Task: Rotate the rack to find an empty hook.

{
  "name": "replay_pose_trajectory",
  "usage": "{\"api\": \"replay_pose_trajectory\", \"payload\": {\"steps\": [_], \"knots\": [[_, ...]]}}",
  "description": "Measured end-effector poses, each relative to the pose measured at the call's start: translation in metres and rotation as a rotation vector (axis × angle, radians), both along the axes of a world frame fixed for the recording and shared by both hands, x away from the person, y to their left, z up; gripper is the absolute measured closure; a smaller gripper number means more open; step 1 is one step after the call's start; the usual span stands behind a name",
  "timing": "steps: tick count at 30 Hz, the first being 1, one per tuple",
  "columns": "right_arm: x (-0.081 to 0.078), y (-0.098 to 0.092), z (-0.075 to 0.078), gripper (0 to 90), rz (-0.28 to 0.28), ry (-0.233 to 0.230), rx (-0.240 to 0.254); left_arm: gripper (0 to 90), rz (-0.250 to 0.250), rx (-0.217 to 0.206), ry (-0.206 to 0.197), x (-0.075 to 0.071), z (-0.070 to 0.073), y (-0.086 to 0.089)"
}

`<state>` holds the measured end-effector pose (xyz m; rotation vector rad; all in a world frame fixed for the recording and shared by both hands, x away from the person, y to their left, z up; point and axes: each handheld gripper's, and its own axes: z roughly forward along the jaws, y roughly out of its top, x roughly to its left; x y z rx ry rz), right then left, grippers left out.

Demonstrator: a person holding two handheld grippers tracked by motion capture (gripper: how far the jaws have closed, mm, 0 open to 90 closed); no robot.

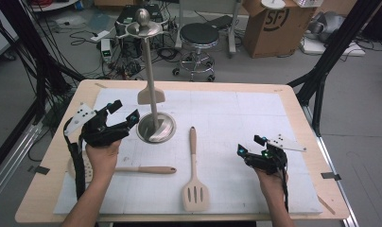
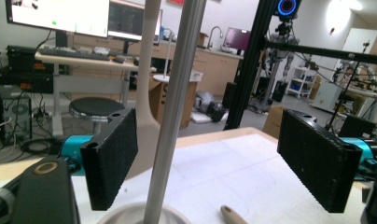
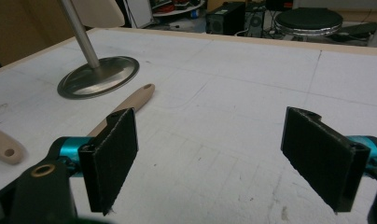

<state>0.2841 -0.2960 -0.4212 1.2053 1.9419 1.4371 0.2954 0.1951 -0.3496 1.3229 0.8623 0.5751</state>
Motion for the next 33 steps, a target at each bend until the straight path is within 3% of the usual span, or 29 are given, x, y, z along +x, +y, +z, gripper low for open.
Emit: {"api": "replay_pose_trajectory", "payload": {"steps": [10, 17, 20, 27, 33], "knots": [[0.000, 0.000, 0.000, 17.7, 0.000, 0.002, 0.000, 21.0, 0.005, 0.036, 0.062, -0.009, -0.032, 0.000], [0.000, 0.000, 0.000, 17.7, -0.001, 0.003, -0.001, 20.9, 0.026, 0.038, 0.113, -0.016, -0.052, 0.009], [0.000, 0.001, 0.000, 17.7, -0.002, 0.002, -0.002, 20.9, 0.033, 0.051, 0.149, -0.017, -0.062, 0.010], [-0.001, -0.001, 0.001, 17.7, -0.005, -0.001, 0.006, 21.7, 0.077, 0.045, 0.177, -0.024, -0.067, 0.017], [-0.001, -0.001, 0.001, 17.7, -0.005, -0.001, 0.007, 21.9, 0.110, 0.072, 0.191, -0.032, -0.072, 0.024]]}}
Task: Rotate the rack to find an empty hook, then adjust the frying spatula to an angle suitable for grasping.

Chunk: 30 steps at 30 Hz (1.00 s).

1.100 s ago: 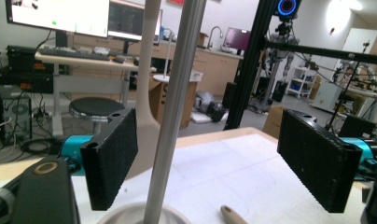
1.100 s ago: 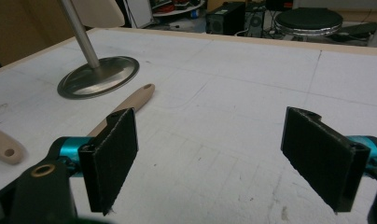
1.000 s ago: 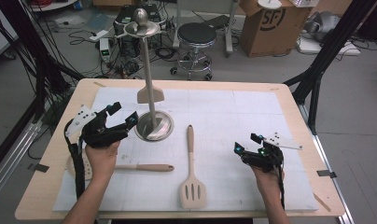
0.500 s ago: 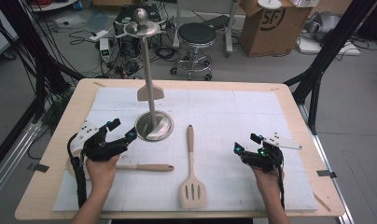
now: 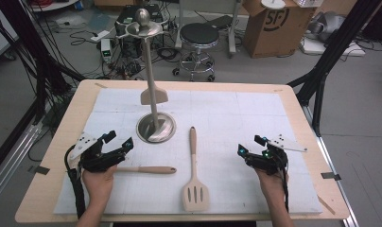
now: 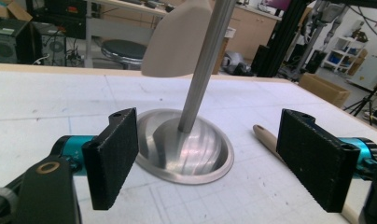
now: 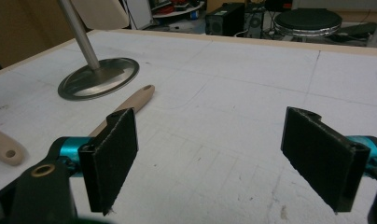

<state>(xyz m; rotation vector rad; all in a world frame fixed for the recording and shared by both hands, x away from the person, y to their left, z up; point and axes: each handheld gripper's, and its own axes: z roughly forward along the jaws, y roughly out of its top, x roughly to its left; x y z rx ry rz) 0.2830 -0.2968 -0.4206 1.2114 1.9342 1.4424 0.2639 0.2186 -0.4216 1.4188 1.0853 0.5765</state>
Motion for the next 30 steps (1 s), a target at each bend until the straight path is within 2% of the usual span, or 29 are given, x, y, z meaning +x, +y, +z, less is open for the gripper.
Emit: {"api": "replay_pose_trajectory", "payload": {"steps": [3, 5, 10, 13, 16, 17, 18, 19, 21, 22, 26, 28, 30], "knots": [[0.000, 0.000, 0.000, 17.7, 0.000, 0.001, 0.000, 22.1, 0.015, -0.004, -0.003, -0.002, -0.002, 0.004], [0.000, 0.000, 0.000, 17.7, 0.003, 0.000, -0.002, 22.1, 0.027, 0.019, -0.002, -0.002, -0.003, 0.006], [0.000, 0.003, 0.000, 17.8, 0.017, 0.003, 0.006, 22.1, 0.042, 0.036, 0.008, -0.001, -0.006, 0.008], [0.000, 0.007, 0.000, 19.9, 0.035, 0.009, 0.019, 22.1, 0.041, 0.029, -0.001, -0.002, -0.004, 0.009], [0.001, 0.012, 0.000, 33.0, 0.051, 0.018, 0.040, 22.1, 0.041, 0.035, -0.008, -0.003, -0.003, 0.009], [0.002, 0.014, 0.000, 42.5, 0.056, 0.028, 0.048, 22.1, 0.040, 0.034, -0.006, -0.004, -0.003, 0.009], [0.004, 0.014, 0.000, 52.0, 0.075, 0.042, 0.078, 22.1, 0.041, 0.031, -0.005, -0.003, -0.004, 0.009], [0.007, 0.015, 0.000, 54.3, 0.094, 0.060, 0.100, 22.1, 0.041, 0.030, -0.005, -0.003, -0.004, 0.010], [0.012, 0.017, 0.000, 66.2, 0.110, 0.102, 0.118, 22.1, 0.038, 0.030, -0.006, -0.003, -0.004, 0.010], [0.014, 0.020, 0.000, 69.8, 0.128, 0.115, 0.122, 22.1, 0.037, 0.030, -0.007, -0.003, -0.003, 0.010], [0.017, 0.034, -0.004, 84.0, 0.194, 0.178, 0.070, 22.1, 0.036, 0.029, -0.013, -0.004, -0.002, 0.009], [0.017, 0.041, -0.006, 89.4, 0.217, 0.200, 0.081, 22.1, 0.033, 0.032, -0.012, -0.004, -0.002, 0.008], [0.018, 0.046, -0.007, 89.7, 0.228, 0.211, 0.120, 22.1, 0.029, 0.041, -0.012, -0.003, -0.002, 0.006]]}}
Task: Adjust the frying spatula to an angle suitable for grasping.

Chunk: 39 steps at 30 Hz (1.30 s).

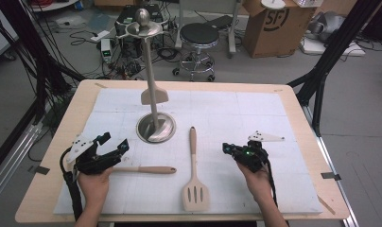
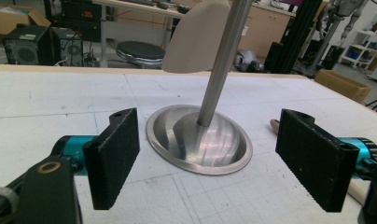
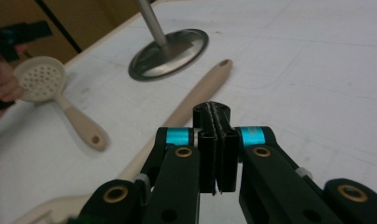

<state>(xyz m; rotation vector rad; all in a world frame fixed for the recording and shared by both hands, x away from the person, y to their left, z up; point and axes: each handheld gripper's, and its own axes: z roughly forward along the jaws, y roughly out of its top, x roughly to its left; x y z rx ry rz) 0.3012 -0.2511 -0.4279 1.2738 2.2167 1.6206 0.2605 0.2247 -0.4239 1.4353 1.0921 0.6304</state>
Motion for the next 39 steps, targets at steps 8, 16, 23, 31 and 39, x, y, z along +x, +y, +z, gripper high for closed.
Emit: {"api": "replay_pose_trajectory", "payload": {"steps": [8, 16, 23, 31, 39], "knots": [[0.011, 0.038, -0.002, 89.7, 0.089, 0.107, 0.084, 22.1, 0.001, 0.008, 0.016, 0.003, -0.002, -0.001], [0.008, 0.079, -0.015, 89.7, 0.183, 0.197, 0.031, 22.1, 0.001, 0.003, 0.018, 0.003, -0.002, -0.001], [0.006, 0.099, -0.023, 89.7, 0.218, 0.261, -0.026, 22.2, -0.005, 0.007, 0.019, 0.004, -0.003, -0.002], [0.002, 0.110, -0.030, 89.7, 0.228, 0.300, -0.152, 22.5, 0.000, 0.015, 0.012, 0.002, -0.002, -0.002], [-0.003, 0.113, -0.026, 90.0, 0.216, 0.277, -0.258, 22.5, -0.001, 0.015, 0.018, 0.003, -0.003, -0.003]]}}
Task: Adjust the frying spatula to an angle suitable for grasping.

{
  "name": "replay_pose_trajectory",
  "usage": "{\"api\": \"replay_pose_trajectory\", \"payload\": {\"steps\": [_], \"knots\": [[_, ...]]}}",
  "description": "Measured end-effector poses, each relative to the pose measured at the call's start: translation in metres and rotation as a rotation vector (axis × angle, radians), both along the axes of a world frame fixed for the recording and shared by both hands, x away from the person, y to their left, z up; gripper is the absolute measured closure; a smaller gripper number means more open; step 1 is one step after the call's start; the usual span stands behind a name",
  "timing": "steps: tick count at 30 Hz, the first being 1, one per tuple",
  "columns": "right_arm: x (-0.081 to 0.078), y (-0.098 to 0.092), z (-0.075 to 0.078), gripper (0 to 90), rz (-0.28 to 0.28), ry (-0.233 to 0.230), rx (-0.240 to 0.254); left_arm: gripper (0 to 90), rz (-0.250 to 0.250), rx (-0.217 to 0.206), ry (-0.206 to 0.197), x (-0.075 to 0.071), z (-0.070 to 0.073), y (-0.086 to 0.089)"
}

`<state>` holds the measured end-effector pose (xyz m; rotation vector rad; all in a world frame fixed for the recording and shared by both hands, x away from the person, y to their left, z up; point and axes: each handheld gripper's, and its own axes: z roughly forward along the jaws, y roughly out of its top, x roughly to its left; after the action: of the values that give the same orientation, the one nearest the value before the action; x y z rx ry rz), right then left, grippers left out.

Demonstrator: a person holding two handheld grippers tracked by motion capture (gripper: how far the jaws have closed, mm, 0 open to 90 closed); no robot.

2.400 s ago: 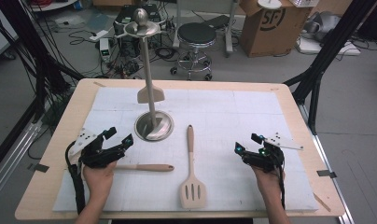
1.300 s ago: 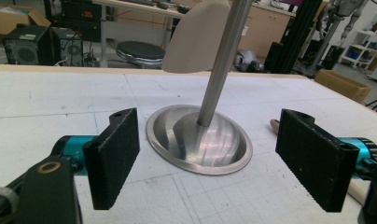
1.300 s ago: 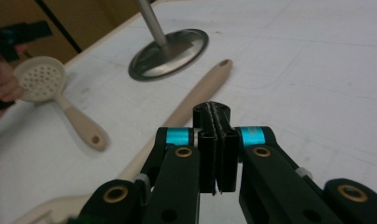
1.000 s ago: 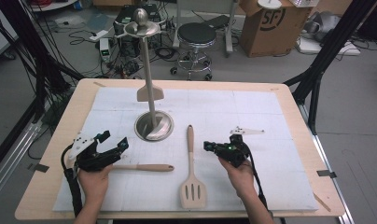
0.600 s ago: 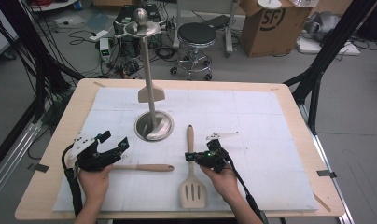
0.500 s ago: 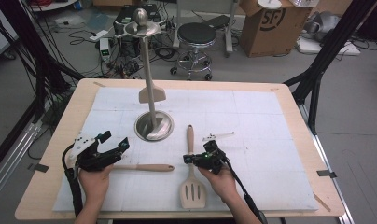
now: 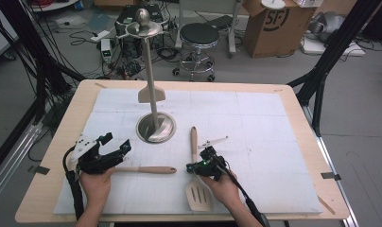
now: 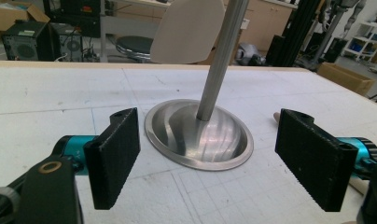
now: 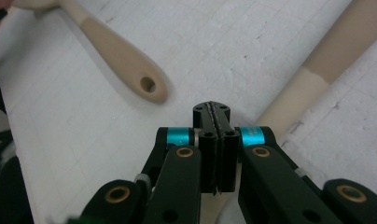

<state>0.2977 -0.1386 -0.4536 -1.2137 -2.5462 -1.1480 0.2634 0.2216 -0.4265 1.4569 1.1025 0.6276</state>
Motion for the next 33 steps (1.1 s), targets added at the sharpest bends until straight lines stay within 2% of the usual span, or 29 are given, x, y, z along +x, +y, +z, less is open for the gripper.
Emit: {"api": "replay_pose_trajectory", "payload": {"steps": [6, 7, 9, 12, 15, 20, 22, 29, 33], "knots": [[0.001, 0.006, 0.007, 90.0, 0.034, -0.026, -0.101, 22.6, -0.001, -0.001, 0.001, -0.001, 0.000, 0.001], [0.001, 0.006, 0.008, 90.0, 0.032, -0.026, -0.118, 22.6, 0.001, -0.003, 0.002, -0.001, 0.000, 0.001], [0.003, 0.003, 0.009, 90.0, 0.028, -0.023, -0.120, 22.6, 0.003, -0.007, 0.002, -0.001, -0.001, 0.002], [0.005, -0.006, 0.011, 90.0, -0.006, -0.032, -0.154, 22.6, 0.004, -0.009, 0.003, -0.001, -0.001, 0.002], [0.011, -0.020, 0.011, 90.0, -0.035, -0.031, -0.156, 22.6, 0.002, -0.009, 0.002, -0.001, -0.001, 0.002], [0.013, -0.049, 0.007, 90.0, -0.090, -0.032, -0.111, 22.7, 0.002, -0.008, -0.002, -0.001, 0.000, 0.001], [0.013, -0.058, 0.006, 90.0, -0.107, -0.020, -0.076, 22.7, 0.003, -0.004, 0.001, -0.001, -0.001, 0.001], [0.016, -0.078, 0.005, 90.0, -0.157, -0.012, -0.061, 22.7, 0.007, -0.010, 0.000, -0.001, -0.001, 0.001], [0.016, -0.082, 0.005, 90.0, -0.156, -0.023, -0.054, 22.6, 0.005, -0.010, 0.002, -0.001, -0.001, 0.001]]}}
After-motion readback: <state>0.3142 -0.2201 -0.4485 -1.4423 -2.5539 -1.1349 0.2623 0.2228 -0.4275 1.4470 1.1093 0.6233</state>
